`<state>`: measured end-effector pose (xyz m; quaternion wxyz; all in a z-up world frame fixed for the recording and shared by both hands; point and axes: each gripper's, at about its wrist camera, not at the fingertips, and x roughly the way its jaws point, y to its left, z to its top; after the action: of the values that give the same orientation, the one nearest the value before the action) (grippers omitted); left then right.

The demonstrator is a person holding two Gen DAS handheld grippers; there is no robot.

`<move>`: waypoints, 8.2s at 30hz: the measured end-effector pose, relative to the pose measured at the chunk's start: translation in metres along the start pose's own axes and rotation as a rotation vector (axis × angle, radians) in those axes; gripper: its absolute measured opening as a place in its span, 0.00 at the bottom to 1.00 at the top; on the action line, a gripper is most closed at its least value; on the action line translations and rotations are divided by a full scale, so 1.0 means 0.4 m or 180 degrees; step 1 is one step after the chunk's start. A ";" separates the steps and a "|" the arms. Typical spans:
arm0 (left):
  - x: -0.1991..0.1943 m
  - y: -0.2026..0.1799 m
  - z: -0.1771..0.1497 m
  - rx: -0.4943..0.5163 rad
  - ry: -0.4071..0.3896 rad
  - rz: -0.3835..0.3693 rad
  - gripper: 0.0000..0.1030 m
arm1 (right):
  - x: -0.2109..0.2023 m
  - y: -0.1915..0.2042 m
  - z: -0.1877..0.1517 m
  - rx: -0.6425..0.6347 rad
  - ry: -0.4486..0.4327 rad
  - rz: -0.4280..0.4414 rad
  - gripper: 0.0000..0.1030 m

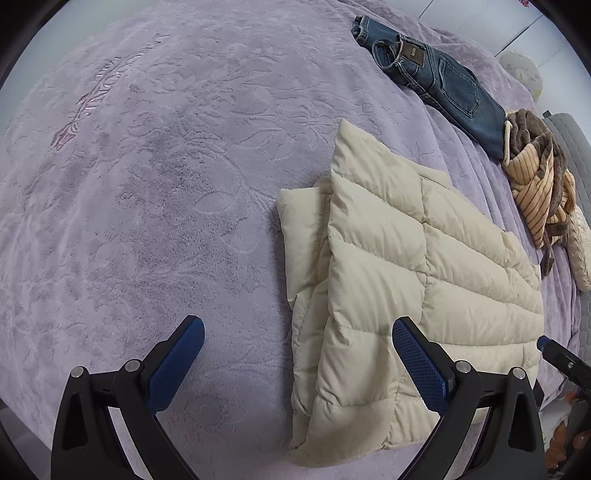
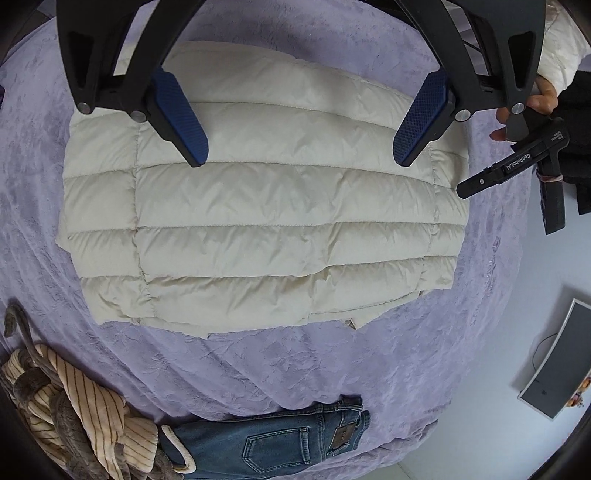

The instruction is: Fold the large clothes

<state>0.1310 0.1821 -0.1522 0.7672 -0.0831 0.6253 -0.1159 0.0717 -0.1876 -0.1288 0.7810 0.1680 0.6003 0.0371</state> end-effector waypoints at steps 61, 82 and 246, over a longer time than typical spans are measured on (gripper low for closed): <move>-0.113 -0.638 -0.024 0.1130 0.0140 -0.0795 0.24 | 0.067 -0.308 0.092 0.0670 -0.0089 0.1043 0.15; 0.004 -0.883 -0.134 0.1695 0.0410 -0.0461 0.38 | 0.057 -0.623 -0.139 0.1615 -0.0076 0.1083 0.21; 0.002 0.075 0.218 0.0461 -0.0087 -0.0100 0.80 | 0.323 0.124 0.189 0.0539 0.0567 0.1321 0.63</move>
<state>0.2186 0.2090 -0.1434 0.7778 -0.0387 0.6034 -0.1718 0.1865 -0.1239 -0.2162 0.6837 0.3488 0.6205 0.1609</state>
